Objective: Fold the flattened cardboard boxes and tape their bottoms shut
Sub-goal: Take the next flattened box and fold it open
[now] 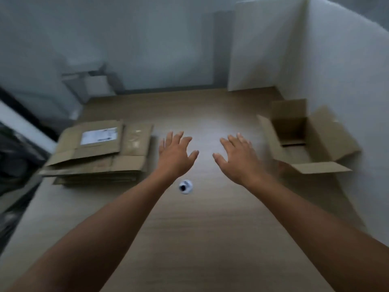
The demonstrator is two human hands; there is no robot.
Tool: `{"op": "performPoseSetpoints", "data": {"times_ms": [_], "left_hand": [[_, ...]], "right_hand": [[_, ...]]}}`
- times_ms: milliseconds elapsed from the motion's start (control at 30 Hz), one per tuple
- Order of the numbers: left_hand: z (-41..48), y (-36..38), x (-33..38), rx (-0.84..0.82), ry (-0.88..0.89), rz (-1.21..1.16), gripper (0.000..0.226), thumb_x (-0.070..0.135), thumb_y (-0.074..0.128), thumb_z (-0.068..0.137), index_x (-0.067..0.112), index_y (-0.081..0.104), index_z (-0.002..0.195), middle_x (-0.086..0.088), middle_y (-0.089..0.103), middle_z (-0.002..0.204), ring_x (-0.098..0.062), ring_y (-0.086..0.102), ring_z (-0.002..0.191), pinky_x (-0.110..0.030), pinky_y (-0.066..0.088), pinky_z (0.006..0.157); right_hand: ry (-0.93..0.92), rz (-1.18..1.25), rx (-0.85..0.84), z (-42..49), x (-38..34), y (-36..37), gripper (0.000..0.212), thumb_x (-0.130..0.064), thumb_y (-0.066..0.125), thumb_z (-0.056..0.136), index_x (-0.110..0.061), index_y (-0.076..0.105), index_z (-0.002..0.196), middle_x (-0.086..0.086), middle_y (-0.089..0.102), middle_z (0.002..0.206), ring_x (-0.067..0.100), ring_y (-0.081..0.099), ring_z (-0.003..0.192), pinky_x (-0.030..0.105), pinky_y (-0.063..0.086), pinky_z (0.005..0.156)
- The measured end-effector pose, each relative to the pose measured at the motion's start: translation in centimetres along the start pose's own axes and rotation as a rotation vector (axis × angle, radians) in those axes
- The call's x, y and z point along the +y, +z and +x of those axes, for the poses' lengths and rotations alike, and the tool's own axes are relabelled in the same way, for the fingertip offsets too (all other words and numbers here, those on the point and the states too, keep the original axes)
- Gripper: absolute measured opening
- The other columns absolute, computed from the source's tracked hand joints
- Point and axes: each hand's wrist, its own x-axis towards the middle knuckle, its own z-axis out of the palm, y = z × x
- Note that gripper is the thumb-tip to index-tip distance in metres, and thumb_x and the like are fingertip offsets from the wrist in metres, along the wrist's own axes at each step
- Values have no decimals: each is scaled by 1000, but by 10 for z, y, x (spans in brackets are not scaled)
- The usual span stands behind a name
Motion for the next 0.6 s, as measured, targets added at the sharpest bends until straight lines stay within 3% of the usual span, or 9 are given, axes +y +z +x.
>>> {"op": "performPoseSetpoints", "data": {"times_ms": [133, 333, 467, 533, 600], "left_hand": [[-16, -46, -168, 45, -223, 28, 68, 60, 47, 97, 25, 35, 154, -3, 18, 168, -30, 2, 156, -52, 3, 125], [-7, -75, -384, 144, -583, -169, 83, 64, 54, 92, 10, 35, 153, -16, 30, 160, -35, 22, 149, -49, 22, 122], [22, -70, -461, 50, -672, -309, 117, 89, 43, 69, 8, 34, 152, -18, 39, 154, -39, 33, 143, -52, 33, 116], [33, -65, -475, 25, -671, -373, 109, 84, 53, 77, 6, 35, 151, -19, 42, 152, -40, 37, 140, -51, 37, 114], [38, -63, -476, 44, -666, -336, 107, 82, 54, 81, 6, 34, 152, -18, 37, 156, -39, 25, 147, -50, 29, 119]], "right_hand": [[-151, 66, -78, 45, -141, 61, 67, -54, 37, 104, -18, 27, 159, 7, 23, 167, 27, 8, 156, 47, 7, 127], [-132, 220, -149, 125, -297, 151, 66, -49, 51, 100, -16, 34, 154, 8, 40, 155, 28, 34, 144, 45, 32, 119], [21, 369, -164, 175, -344, 188, 70, -44, 59, 96, -22, 30, 155, 8, 41, 148, 28, 42, 136, 47, 42, 111], [86, 395, -162, 194, -356, 202, 72, -46, 61, 93, -23, 31, 155, 9, 42, 146, 30, 41, 136, 50, 42, 110], [128, 438, -116, 204, -364, 209, 75, -50, 61, 89, -26, 33, 154, 9, 44, 142, 31, 42, 134, 52, 44, 107]]}}
